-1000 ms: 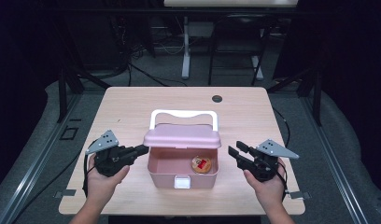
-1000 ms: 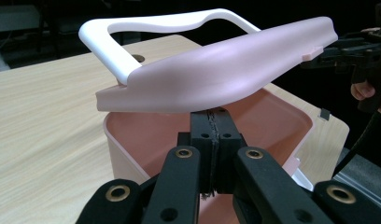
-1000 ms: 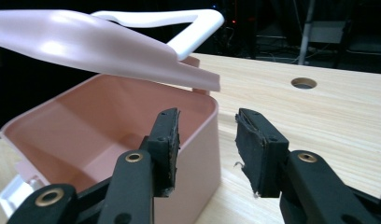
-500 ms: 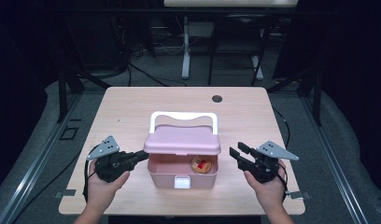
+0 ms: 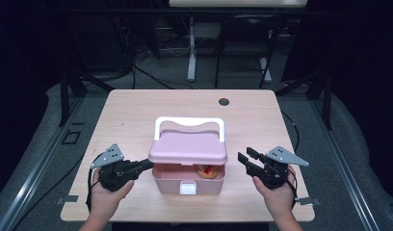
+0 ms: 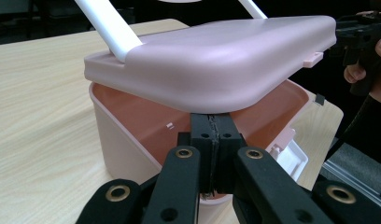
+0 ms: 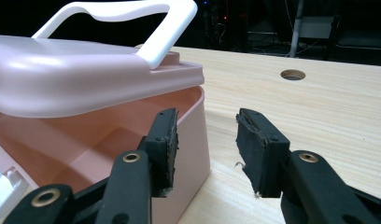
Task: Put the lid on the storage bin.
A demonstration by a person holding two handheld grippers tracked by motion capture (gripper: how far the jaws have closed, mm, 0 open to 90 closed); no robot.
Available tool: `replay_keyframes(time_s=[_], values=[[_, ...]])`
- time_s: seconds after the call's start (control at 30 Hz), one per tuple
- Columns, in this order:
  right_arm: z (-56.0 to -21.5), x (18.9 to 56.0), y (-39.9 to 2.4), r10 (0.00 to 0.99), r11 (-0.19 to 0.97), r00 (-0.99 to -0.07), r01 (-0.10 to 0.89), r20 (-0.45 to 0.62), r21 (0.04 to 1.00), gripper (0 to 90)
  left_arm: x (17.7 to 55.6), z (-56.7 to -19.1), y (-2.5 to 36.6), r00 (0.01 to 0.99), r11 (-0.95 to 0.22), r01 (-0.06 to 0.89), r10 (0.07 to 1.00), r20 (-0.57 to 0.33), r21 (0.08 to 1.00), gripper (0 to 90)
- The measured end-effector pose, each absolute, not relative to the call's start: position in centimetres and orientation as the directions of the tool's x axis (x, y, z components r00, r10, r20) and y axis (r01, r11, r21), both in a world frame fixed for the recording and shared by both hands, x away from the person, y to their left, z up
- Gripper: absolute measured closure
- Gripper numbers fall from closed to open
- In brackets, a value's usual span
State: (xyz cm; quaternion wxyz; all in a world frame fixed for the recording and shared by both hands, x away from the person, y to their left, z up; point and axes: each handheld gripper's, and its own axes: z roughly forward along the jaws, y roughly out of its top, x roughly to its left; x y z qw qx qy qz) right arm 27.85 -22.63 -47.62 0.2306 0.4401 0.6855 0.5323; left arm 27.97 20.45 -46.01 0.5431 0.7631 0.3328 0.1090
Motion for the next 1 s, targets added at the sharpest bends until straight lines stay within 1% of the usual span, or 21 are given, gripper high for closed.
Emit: replay_keyframes(time_s=[0.1,0.33,0.63,0.8,1.0], values=[[-47.7,27.8,-22.6,0.849,0.053,-0.507,0.361,0.148,0.931,57.6,27.9,-46.2,20.6,0.754,-0.187,0.403,0.623,-0.210,0.896,89.7],[-47.9,27.8,-22.7,0.851,0.044,-0.501,0.365,0.157,0.930,57.6,27.6,-46.7,20.7,0.756,-0.210,0.405,0.624,-0.196,0.890,89.7],[-48.1,27.9,-22.8,0.854,0.040,-0.496,0.368,0.160,0.929,57.6,27.2,-47.8,21.2,0.748,-0.199,0.423,0.627,-0.217,0.884,89.7],[-48.2,27.8,-22.8,0.855,0.041,-0.495,0.367,0.158,0.929,57.6,27.0,-48.1,21.3,0.748,-0.218,0.435,0.627,-0.216,0.874,89.8],[-48.2,27.8,-23.0,0.855,0.036,-0.492,0.369,0.163,0.929,57.7,26.8,-47.9,21.4,0.745,-0.206,0.426,0.632,-0.213,0.881,89.8]])
